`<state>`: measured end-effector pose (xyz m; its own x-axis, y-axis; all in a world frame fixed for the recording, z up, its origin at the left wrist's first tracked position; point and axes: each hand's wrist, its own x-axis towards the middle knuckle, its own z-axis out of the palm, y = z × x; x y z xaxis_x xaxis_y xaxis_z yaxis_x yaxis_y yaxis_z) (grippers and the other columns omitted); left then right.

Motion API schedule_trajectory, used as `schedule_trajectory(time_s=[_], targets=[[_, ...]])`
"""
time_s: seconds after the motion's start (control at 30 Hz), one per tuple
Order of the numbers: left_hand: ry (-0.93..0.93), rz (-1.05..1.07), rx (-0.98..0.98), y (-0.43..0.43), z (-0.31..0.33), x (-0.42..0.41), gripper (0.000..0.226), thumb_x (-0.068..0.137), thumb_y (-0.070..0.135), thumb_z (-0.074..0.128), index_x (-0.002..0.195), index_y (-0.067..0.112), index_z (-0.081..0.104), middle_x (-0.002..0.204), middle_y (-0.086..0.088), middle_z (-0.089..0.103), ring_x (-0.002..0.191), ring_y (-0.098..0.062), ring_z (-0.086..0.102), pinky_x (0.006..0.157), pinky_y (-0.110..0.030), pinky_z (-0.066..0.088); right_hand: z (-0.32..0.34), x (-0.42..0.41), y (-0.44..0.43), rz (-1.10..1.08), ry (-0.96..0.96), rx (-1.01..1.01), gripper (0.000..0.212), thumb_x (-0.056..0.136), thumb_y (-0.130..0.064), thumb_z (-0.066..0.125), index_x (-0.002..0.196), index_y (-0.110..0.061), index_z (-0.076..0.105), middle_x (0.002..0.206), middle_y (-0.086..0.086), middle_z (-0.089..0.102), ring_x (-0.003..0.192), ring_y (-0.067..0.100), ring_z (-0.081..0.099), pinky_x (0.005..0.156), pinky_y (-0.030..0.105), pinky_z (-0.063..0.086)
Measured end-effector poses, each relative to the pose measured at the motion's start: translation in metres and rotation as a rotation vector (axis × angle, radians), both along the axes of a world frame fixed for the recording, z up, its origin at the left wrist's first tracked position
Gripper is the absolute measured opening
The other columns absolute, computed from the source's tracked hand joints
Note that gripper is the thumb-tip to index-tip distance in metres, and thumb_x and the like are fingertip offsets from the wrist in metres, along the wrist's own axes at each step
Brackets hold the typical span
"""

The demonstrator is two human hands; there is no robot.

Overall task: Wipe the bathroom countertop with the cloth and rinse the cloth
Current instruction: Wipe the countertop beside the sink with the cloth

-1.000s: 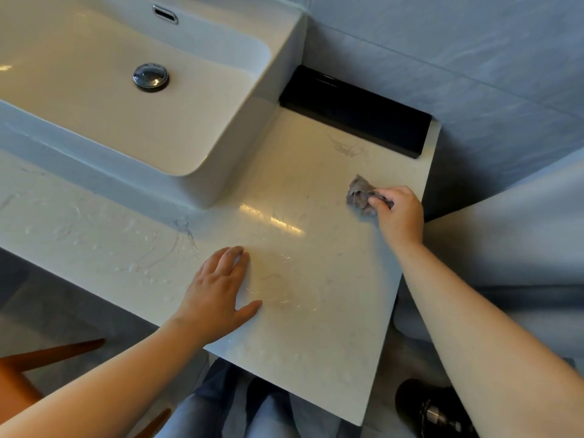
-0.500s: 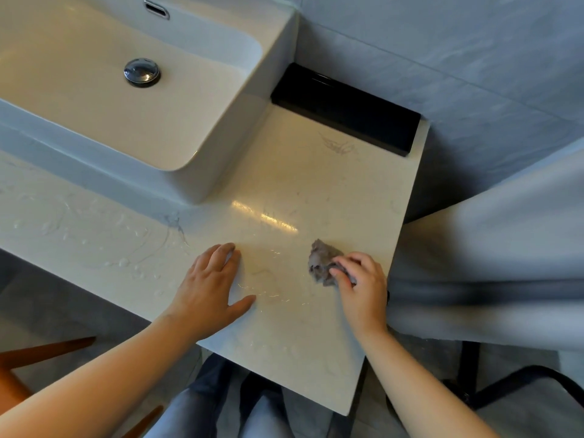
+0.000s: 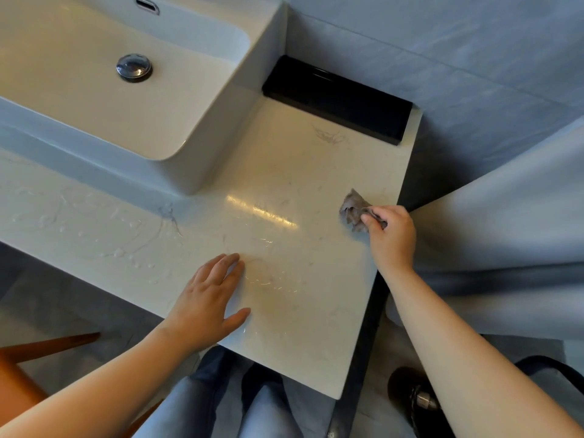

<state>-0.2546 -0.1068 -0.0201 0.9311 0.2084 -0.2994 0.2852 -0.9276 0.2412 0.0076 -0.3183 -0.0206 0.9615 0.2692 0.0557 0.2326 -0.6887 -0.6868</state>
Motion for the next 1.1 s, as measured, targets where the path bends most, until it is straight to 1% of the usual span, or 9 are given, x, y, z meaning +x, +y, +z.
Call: schedule_trajectory(time_s=[0.07, 0.2, 0.5, 0.6, 0.7, 0.8, 0.93, 1.0, 1.1], targets=[[-0.006, -0.001, 0.007, 0.0, 0.001, 0.0, 0.086, 0.081, 0.069, 0.036, 0.146, 0.013, 0.033, 0.153, -0.003, 0.03, 0.139, -0.024, 0.027, 0.11, -0.039, 0.027, -0.01, -0.003, -0.002, 0.002, 0.019, -0.028, 0.022, 0.086, -0.021, 0.067, 0.106, -0.013, 0.071, 0.106, 0.004, 0.061, 0.098, 0.024, 0.057, 0.09, 0.049, 0.048], [0.0, -0.018, 0.016, 0.0, 0.0, -0.001, 0.086, 0.081, 0.069, 0.037, 0.146, 0.014, 0.034, 0.153, -0.004, 0.03, 0.139, -0.025, 0.028, 0.109, -0.039, 0.028, -0.017, -0.038, -0.006, -0.023, -0.01, -0.005, 0.021, 0.086, -0.022, 0.068, 0.105, -0.014, 0.072, 0.105, 0.0, 0.061, 0.098, 0.021, 0.055, 0.086, 0.051, 0.049], [0.004, -0.099, 0.016, 0.009, 0.0, 0.0, 0.086, 0.079, 0.068, 0.041, 0.141, 0.009, 0.042, 0.148, -0.008, 0.038, 0.135, -0.031, 0.035, 0.108, -0.043, 0.029, -0.02, -0.134, -0.015, -0.053, -0.011, 0.013, 0.019, 0.082, -0.02, 0.072, 0.101, -0.018, 0.074, 0.099, -0.011, 0.057, 0.093, -0.002, 0.041, 0.083, 0.048, 0.049], [-0.007, -0.146, 0.016, 0.016, 0.001, 0.0, 0.086, 0.08, 0.069, 0.04, 0.142, 0.011, 0.04, 0.149, -0.007, 0.037, 0.135, -0.029, 0.034, 0.108, -0.045, 0.032, -0.016, -0.163, -0.012, -0.068, -0.001, 0.005, 0.019, 0.082, -0.022, 0.072, 0.101, -0.02, 0.074, 0.099, -0.019, 0.051, 0.094, 0.003, 0.047, 0.08, 0.046, 0.051], [-0.009, -0.182, 0.023, 0.022, 0.002, 0.0, 0.088, 0.079, 0.07, 0.035, 0.146, 0.013, 0.034, 0.152, -0.005, 0.031, 0.137, -0.027, 0.03, 0.111, -0.043, 0.028, -0.013, -0.192, -0.008, -0.078, 0.011, 0.019, 0.021, 0.082, -0.021, 0.073, 0.102, -0.019, 0.073, 0.098, -0.018, 0.051, 0.093, 0.007, 0.051, 0.079, 0.044, 0.053], [-0.009, -0.203, 0.011, 0.026, 0.002, -0.002, 0.09, 0.079, 0.071, 0.029, 0.149, 0.015, 0.026, 0.156, -0.003, 0.023, 0.142, -0.024, 0.021, 0.113, -0.038, 0.02, -0.011, -0.212, -0.003, -0.085, 0.068, 0.036, 0.021, 0.082, -0.018, 0.073, 0.102, -0.017, 0.073, 0.096, -0.013, 0.052, 0.092, 0.013, 0.057, 0.079, 0.036, 0.054], [-0.04, -0.184, -0.029, 0.033, 0.005, -0.015, 0.09, 0.081, 0.071, 0.026, 0.15, 0.015, 0.022, 0.158, -0.003, 0.017, 0.145, -0.024, 0.014, 0.113, -0.035, 0.013, 0.001, -0.208, 0.0, -0.152, 0.189, 0.121, 0.019, 0.086, -0.015, 0.068, 0.104, -0.011, 0.07, 0.094, -0.008, 0.052, 0.088, 0.008, 0.059, 0.074, 0.004, 0.044], [-0.055, -0.152, -0.037, 0.038, 0.008, -0.023, 0.089, 0.081, 0.071, 0.026, 0.149, 0.014, 0.024, 0.157, -0.003, 0.02, 0.144, -0.025, 0.016, 0.112, -0.035, 0.011, 0.011, -0.19, 0.003, -0.163, 0.145, 0.135, 0.018, 0.086, -0.015, 0.068, 0.103, -0.008, 0.069, 0.094, -0.003, 0.052, 0.084, 0.008, 0.056, 0.071, -0.001, 0.038], [-0.044, -0.135, -0.01, 0.052, 0.012, -0.034, 0.091, 0.079, 0.071, 0.024, 0.149, 0.012, 0.025, 0.157, -0.006, 0.02, 0.144, -0.026, 0.016, 0.113, -0.034, 0.009, 0.021, -0.148, 0.017, -0.134, 0.061, 0.098, 0.019, 0.088, -0.016, 0.066, 0.104, -0.007, 0.069, 0.099, 0.002, 0.053, 0.084, 0.011, 0.052, 0.07, 0.0, 0.037]])
